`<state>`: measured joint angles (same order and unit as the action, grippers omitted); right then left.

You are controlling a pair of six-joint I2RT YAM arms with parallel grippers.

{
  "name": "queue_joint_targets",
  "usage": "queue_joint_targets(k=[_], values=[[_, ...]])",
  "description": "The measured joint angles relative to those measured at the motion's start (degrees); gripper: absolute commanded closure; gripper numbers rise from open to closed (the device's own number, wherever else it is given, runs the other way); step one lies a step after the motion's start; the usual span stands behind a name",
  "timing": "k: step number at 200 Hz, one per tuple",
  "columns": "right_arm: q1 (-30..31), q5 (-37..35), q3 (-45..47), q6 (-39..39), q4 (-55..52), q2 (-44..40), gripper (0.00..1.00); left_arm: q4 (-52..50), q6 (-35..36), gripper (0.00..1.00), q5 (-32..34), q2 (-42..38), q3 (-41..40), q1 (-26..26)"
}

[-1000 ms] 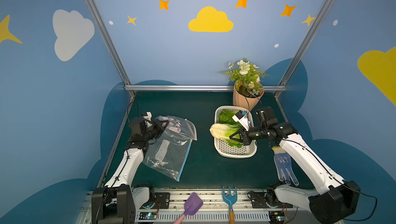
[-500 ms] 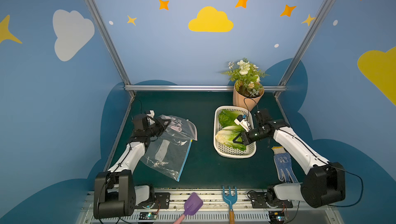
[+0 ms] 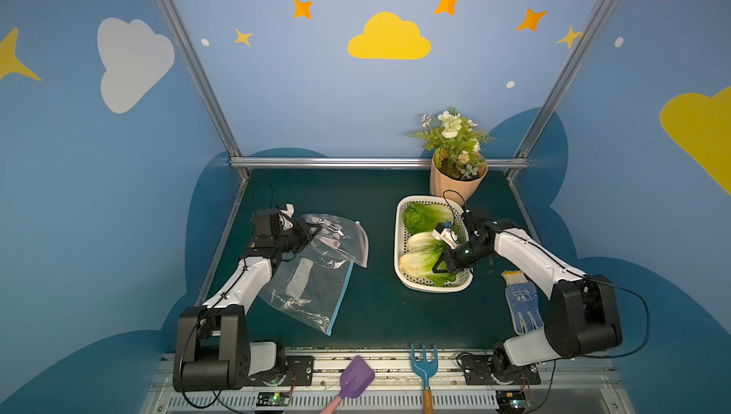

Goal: Open the zip-top bag and take out the chinese cabbages
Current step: Place the Chinese cabbage in the basket.

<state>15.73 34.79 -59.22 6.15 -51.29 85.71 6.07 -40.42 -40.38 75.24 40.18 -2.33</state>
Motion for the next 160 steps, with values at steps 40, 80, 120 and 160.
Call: queue_joint_targets(k=[40, 80, 120, 160], values=[[-0.04, -1.62, -0.94, -1.73, -1.07, 0.31, 0.76, -0.50, 0.61, 0.91, 0.48, 0.74, 0.13, 0.26], [-0.04, -4.50, -2.58, -3.63, -3.04, 0.33, 0.49, -2.99, 1.60, 0.57, 1.36, 1.81, 1.20, 0.74], [0.07, -8.90, -5.92, -5.38, -5.18, 0.20, 0.35, -5.44, 2.71, 0.35, 2.73, 1.33, 2.40, 1.60], [0.61, -13.84, -7.56, -7.10, -6.93, -0.81, 0.25, -10.27, 4.15, 0.15, 5.68, 0.00, 3.72, 2.14]])
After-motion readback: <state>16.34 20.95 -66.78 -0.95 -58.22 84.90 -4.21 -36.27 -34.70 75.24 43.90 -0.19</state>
